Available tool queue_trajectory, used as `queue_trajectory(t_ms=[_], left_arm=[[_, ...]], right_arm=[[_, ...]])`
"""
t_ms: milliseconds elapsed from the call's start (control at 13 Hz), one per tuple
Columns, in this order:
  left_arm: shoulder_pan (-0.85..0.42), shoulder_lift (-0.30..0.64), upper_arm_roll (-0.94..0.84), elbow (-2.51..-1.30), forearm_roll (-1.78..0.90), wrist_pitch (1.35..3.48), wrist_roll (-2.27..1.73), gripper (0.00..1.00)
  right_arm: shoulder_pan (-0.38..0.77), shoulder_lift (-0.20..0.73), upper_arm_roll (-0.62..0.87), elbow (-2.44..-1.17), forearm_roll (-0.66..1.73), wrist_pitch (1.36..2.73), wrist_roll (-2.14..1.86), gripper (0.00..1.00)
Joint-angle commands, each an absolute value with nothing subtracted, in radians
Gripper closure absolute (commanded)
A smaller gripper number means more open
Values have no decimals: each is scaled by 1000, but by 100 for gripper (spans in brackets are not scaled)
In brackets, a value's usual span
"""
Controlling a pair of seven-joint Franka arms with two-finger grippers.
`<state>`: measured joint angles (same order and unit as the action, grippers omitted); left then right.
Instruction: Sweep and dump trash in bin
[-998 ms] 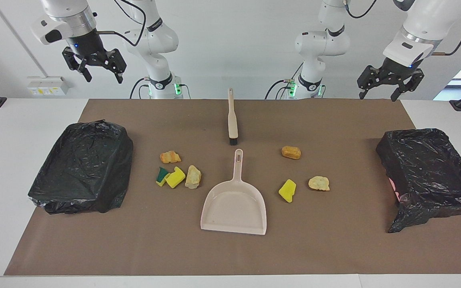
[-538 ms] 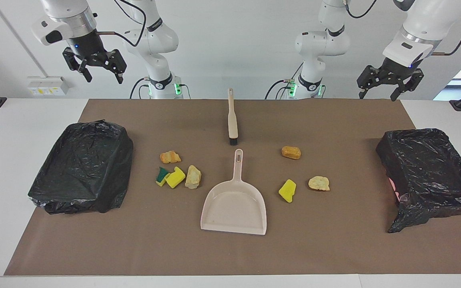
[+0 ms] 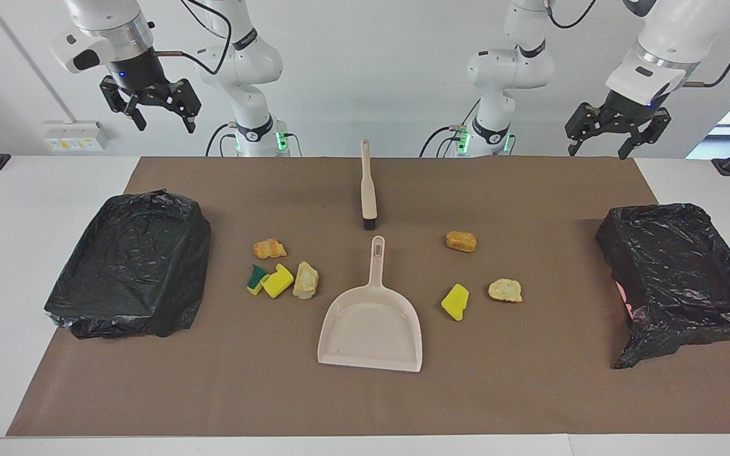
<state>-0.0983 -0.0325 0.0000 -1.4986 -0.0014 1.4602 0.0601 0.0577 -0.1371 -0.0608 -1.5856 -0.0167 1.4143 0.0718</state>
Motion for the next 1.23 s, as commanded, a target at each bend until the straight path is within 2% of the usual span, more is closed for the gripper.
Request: queue_trajectory(t_ms=[0, 614, 1152], left_arm=[[-81, -41, -9, -1494, -15, 1445, 63, 0], [-89, -41, -11, -1497, -15, 1451, 58, 0], [-132, -75, -25, -1560, -18, 1483, 54, 0]], right_arm=[[51, -169, -52, -1606, -12, 1420, 43, 0], [43, -173, -55, -1632, -8, 1422, 44, 0], [44, -173, -55, -1635, -8, 1420, 43, 0]])
